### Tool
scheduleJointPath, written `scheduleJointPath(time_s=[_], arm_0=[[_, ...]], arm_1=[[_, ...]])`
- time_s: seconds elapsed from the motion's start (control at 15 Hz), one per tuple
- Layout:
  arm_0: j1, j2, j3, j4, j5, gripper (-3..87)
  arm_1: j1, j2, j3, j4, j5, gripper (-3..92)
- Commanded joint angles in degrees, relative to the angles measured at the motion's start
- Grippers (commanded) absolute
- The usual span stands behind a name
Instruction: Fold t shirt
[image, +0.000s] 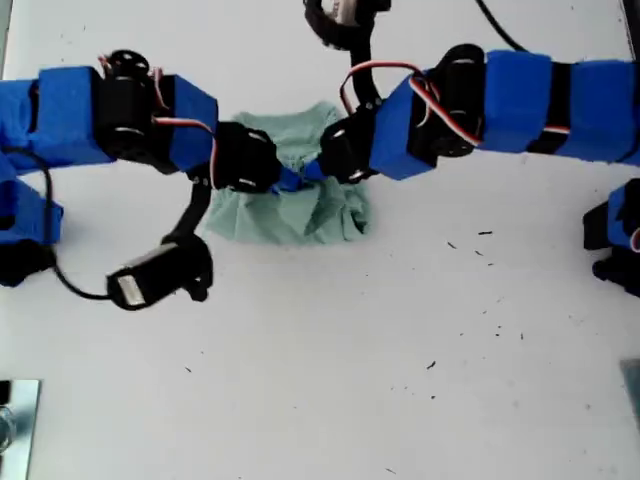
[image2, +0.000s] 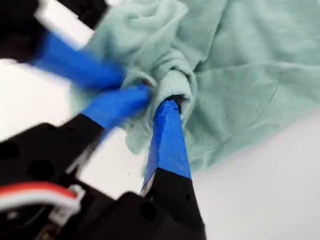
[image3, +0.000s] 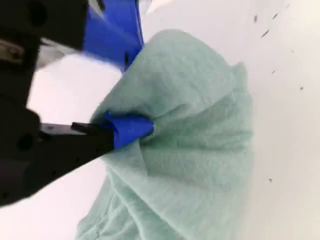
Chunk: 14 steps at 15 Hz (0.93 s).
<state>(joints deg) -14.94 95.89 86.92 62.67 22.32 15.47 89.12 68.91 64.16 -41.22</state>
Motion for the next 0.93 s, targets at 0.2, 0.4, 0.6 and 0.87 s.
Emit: scheduleJointPath(time_s=[0.2,0.4,0.6,0.87], arm_0=[[-26.37,46.23,31.29,-2.55,3.16,29.5],[-27.33,58.36,46.23,-3.96,1.49,28.8],[-24.79,72.60,60.29,-6.33,-0.62,26.9],[-12.48,109.86,86.04,-2.99,-11.07,15.7]], arm_1=[[22.24,32.17,26.10,-5.54,2.90,48.0],[32.08,59.94,48.96,-3.25,2.64,44.8],[30.50,75.85,59.94,5.45,3.52,38.9],[20.13,111.97,89.74,11.78,12.48,27.3]])
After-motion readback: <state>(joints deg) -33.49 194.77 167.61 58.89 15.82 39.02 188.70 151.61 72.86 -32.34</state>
